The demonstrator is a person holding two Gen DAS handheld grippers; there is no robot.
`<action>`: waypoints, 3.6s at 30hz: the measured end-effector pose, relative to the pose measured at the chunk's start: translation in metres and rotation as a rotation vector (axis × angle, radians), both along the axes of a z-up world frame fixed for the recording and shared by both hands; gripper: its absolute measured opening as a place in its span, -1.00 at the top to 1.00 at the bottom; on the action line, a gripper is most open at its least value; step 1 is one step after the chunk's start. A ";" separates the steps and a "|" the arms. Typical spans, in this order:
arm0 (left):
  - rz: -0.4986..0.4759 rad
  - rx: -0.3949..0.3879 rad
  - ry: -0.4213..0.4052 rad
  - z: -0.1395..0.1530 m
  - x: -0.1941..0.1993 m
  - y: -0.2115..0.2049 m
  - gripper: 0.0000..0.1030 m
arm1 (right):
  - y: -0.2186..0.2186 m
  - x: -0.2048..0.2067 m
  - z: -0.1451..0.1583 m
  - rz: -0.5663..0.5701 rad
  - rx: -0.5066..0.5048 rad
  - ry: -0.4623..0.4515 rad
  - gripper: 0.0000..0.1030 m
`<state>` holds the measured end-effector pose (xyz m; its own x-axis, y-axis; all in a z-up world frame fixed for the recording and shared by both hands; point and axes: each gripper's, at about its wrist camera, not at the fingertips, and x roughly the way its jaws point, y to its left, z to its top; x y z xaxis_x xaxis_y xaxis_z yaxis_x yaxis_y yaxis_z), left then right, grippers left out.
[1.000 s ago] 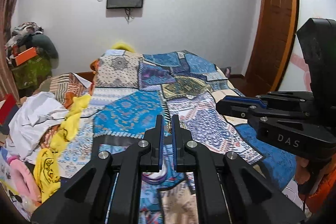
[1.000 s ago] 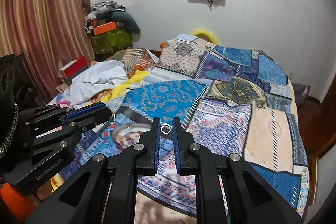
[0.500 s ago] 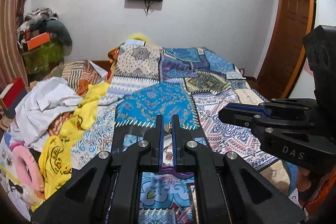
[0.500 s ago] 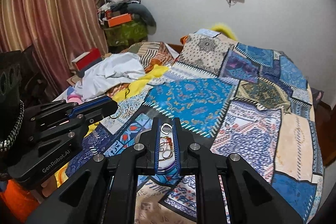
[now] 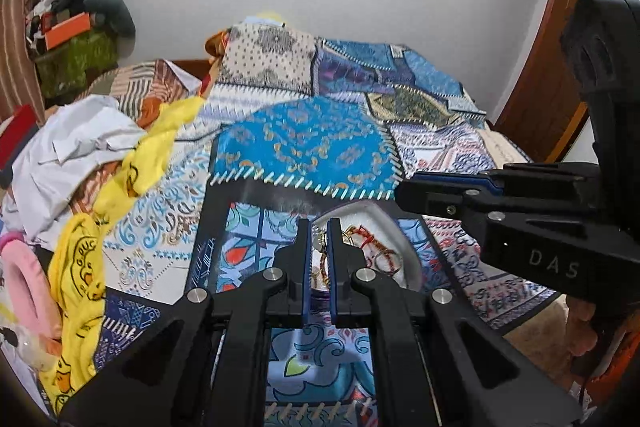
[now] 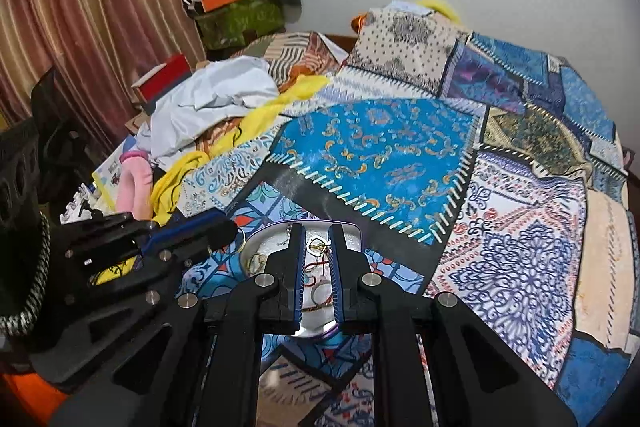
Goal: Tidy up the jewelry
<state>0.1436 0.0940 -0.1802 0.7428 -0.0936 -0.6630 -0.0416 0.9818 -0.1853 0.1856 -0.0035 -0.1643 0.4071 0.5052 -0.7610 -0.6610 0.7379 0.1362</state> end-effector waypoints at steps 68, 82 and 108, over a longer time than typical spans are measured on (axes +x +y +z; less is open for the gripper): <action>0.204 0.169 -0.645 0.207 -0.218 -0.059 -0.95 | -0.100 -0.205 0.187 -0.285 0.335 -0.759 -0.97; 0.199 0.181 -0.635 0.202 -0.222 -0.065 -0.96 | -0.111 -0.214 0.177 -0.280 0.344 -0.741 -0.97; 0.187 0.179 -0.611 0.196 -0.214 -0.066 -0.99 | -0.117 -0.204 0.173 -0.284 0.338 -0.680 -0.97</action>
<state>-0.0706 0.0284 0.0160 0.9830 0.1460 -0.1109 -0.1537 0.9861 -0.0639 -0.0186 -0.1206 0.0085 0.8732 0.4710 -0.1254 -0.4727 0.8810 0.0174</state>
